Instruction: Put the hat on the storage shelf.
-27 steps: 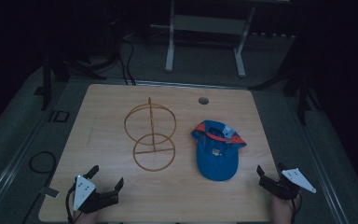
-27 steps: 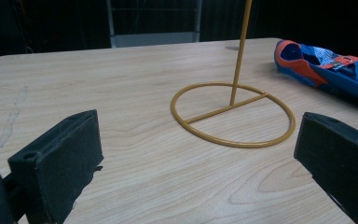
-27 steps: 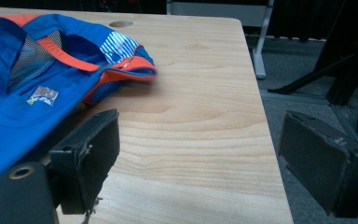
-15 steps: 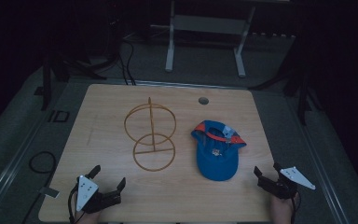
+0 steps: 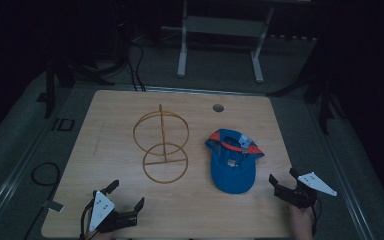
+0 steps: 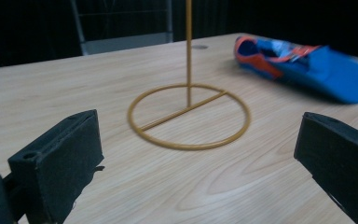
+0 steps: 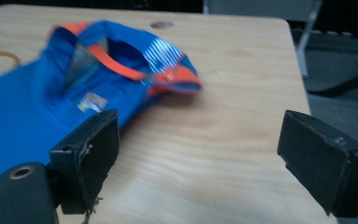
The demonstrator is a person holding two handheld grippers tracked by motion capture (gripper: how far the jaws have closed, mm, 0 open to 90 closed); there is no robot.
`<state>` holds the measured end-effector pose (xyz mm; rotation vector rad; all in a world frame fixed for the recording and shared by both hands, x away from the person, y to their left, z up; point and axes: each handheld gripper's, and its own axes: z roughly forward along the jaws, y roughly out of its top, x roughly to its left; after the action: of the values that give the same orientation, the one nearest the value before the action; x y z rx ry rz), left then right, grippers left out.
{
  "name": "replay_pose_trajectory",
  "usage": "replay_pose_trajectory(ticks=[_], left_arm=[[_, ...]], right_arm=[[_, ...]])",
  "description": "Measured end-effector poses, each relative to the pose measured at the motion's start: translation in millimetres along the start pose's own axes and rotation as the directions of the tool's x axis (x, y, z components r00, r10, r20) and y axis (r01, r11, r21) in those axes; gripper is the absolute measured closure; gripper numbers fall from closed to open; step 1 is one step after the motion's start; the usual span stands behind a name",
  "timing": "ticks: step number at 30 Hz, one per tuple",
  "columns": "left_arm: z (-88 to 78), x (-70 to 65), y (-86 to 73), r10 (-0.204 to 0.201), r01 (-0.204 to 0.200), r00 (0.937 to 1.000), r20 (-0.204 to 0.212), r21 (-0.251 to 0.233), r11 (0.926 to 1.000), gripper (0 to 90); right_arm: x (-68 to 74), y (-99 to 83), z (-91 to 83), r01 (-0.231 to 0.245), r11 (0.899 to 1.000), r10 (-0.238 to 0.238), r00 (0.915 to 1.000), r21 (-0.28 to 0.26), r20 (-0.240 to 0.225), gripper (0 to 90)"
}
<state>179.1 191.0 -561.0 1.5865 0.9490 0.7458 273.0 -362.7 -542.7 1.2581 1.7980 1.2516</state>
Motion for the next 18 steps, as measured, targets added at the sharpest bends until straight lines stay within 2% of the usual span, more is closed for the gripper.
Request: replay_pose_trajectory(ticks=[2, 3, 4, 5, 7, 8, 10, 12, 14, 15, 16, 17, 18], left_arm=[[0.0, -0.2, -0.2, -0.003, 0.003, 1.0000, 0.003, -0.004, 1.0000, 1.1], [0.1, -0.9, -0.5, -0.015, 0.015, 0.9997, 0.018, -0.006, 0.9999, 1.1], [0.1, -1.1, -0.5, -0.009, 0.009, 0.9999, 0.014, -0.003, 1.0000, 1.1], [0.0, -1.2, -0.6, 0.000, 0.000, 1.0000, 0.008, -0.001, 1.0000, 1.1], [0.0, -0.6, -1.2, -0.013, 0.013, 0.9997, 0.018, -0.011, 0.9999, 1.1], [-0.2, 0.1, -1.2, -0.016, 0.016, 0.9998, 0.010, -0.009, 0.9998, 1.1], [-0.8, 0.6, -0.3, -0.036, 0.036, 0.9993, 0.009, 0.001, 0.9994, 1.1], [-1.5, 0.7, 1.2, -0.047, 0.047, 0.9989, 0.009, 0.017, 0.9988, 1.1], [-1.9, 0.4, 2.1, -0.049, 0.049, 0.9988, 0.003, 0.029, 0.9984, 1.1], [-2.4, -1.2, 3.2, -0.044, 0.044, 0.9989, -0.016, 0.037, 0.9983, 1.1], [-2.5, -1.6, 3.7, -0.040, 0.040, 0.9991, -0.016, 0.044, 0.9982, 1.1], [-2.5, -2.0, 4.1, -0.038, 0.039, 0.9992, -0.015, 0.051, 0.9980, 1.1], [-3.4, -2.3, 4.4, -0.047, 0.046, 0.9988, 0.014, 0.066, 0.9967, 1.1]], right_arm=[[1.6, 2.7, 0.7, 0.007, 1.000, -0.008, 0.9999, -0.004, -0.011, 12.3], [3.0, 4.7, 1.2, 0.016, 1.000, -0.017, 0.9998, -0.004, -0.014, 12.3], [6.5, 12.1, 3.9, 0.038, 0.999, -0.038, 0.9989, 0.008, -0.028, 12.3], [7.6, 15.3, 5.1, 0.038, 0.999, -0.037, 0.9986, 0.013, -0.037, 12.3], [9.3, 22.2, 8.3, 0.035, 0.999, -0.034, 0.9978, 0.017, -0.056, 11.6], [10.5, 25.8, 9.7, 0.025, 1.000, -0.024, 0.9974, 0.013, -0.068, 11.6], [13.1, 33.1, 14.1, 0.017, 1.000, -0.016, 0.9981, 0.016, -0.060, 11.6], [16.9, 39.1, 18.2, 0.043, 0.999, -0.043, 0.9978, 0.011, -0.051, 11.5], [18.2, 41.7, 20.1, 0.053, 0.999, -0.053, 0.9966, 0.003, -0.063, 11.4], [19.3, 44.1, 22.0, 0.062, 0.998, -0.062, 0.9946, -0.004, -0.084, 11.5], [23.2, 49.9, 29.7, 0.087, 0.996, -0.086, 0.9929, 0.009, -0.082, 12.8], [23.2, 49.9, 29.7, 0.087, 0.996, -0.086, 0.9929, 0.009, -0.082, 12.8], [24.4, 53.8, 35.8, 0.095, 0.995, -0.093, 0.9913, 0.019, -0.093, 12.9]])
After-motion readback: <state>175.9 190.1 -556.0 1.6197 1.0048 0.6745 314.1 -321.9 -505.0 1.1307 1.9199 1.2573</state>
